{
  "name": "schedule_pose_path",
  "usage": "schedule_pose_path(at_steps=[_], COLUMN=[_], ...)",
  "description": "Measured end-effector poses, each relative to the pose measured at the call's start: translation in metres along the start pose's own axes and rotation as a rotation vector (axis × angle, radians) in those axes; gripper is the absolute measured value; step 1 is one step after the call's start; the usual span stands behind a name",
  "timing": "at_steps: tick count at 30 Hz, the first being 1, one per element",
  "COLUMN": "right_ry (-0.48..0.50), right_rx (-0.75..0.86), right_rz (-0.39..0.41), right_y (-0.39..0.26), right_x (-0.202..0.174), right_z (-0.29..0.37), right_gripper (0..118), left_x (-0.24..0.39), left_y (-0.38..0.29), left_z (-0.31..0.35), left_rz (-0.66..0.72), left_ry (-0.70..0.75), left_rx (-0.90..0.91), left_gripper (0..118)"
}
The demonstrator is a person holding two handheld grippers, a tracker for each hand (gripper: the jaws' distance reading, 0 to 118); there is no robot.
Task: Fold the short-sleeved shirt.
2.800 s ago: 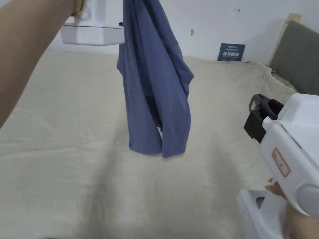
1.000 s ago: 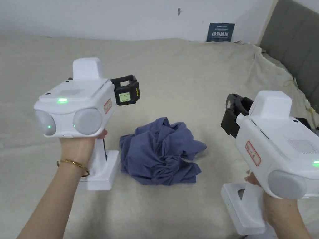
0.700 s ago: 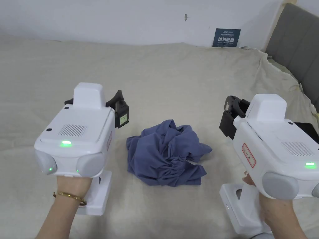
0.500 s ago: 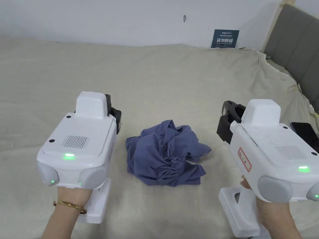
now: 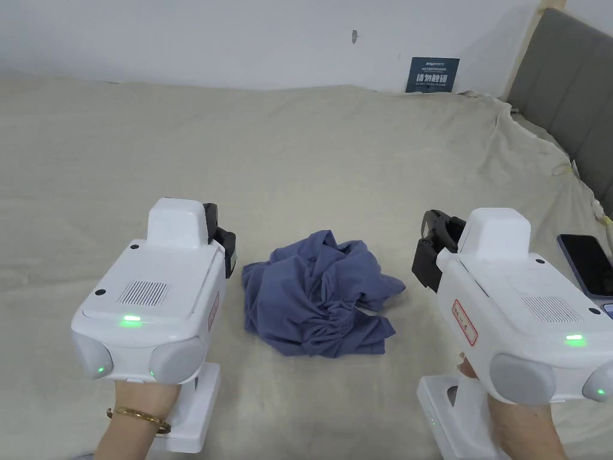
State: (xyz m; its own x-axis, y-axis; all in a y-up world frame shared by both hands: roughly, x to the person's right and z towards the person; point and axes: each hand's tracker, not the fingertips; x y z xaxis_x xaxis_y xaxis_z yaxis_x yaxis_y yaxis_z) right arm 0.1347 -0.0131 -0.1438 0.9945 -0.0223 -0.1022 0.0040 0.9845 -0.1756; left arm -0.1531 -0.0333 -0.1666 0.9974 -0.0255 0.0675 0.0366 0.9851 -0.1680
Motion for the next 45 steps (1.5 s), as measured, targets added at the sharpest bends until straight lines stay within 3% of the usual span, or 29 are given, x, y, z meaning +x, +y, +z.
schedule_pose_path(at_steps=[10,11,12,14,16,17,18,20,25,29,32,36,45], right_ry=[-0.018,-0.019,-0.024,-0.014,-0.004,-0.009,-0.004,0.0,-0.048,-0.04,-0.009,-0.058,-0.133], right_rx=[-0.016,-0.019,-0.024,-0.06,-0.117,-0.163,-0.183,-0.25,-0.422,-0.588,-0.727,-0.88,-0.99], right_rz=[0.001,-0.002,-0.006,-0.009,-0.002,0.009,0.002,-0.016,-0.023,0.031,0.019,-0.037,-0.085], right_y=[0.002,0.002,0.003,0.005,0.008,0.01,0.012,0.013,0.022,0.022,0.01,-0.016,-0.061], right_x=[0.002,0.003,0.003,0.006,0.009,0.011,0.013,0.018,0.029,0.035,0.042,0.049,0.056], right_z=[-0.004,-0.005,-0.006,-0.011,-0.019,-0.025,-0.03,-0.042,-0.084,-0.131,-0.169,-0.211,-0.264], right_gripper=[3,13,36,70,86,86,103,118,118,118,118,117,95], left_x=[0.002,0.002,0.002,0.001,0.001,0.001,0.001,0.001,0.0,0.0,-0.001,-0.003,-0.005], left_y=[0.002,0.002,0.002,0.003,0.004,0.005,0.005,0.006,0.003,0.0,-0.003,-0.008,-0.018], left_z=[0.002,0.002,0.002,0.001,0.001,0.0,0.0,0.0,-0.004,-0.009,-0.014,-0.022,-0.042], left_rz=[-0.009,-0.009,-0.009,-0.009,-0.01,-0.01,-0.011,-0.008,-0.009,-0.01,-0.004,0.004,0.021], left_ry=[0.002,0.001,0.001,0.002,0.002,0.001,0.002,0.002,-0.004,-0.009,-0.011,-0.009,0.002], left_rx=[0.002,0.002,0.003,0.008,0.011,0.012,0.013,0.014,0.009,0.002,-0.004,-0.017,-0.042], left_gripper=[0,0,0,0,0,0,0,0,0,0,0,0,0])
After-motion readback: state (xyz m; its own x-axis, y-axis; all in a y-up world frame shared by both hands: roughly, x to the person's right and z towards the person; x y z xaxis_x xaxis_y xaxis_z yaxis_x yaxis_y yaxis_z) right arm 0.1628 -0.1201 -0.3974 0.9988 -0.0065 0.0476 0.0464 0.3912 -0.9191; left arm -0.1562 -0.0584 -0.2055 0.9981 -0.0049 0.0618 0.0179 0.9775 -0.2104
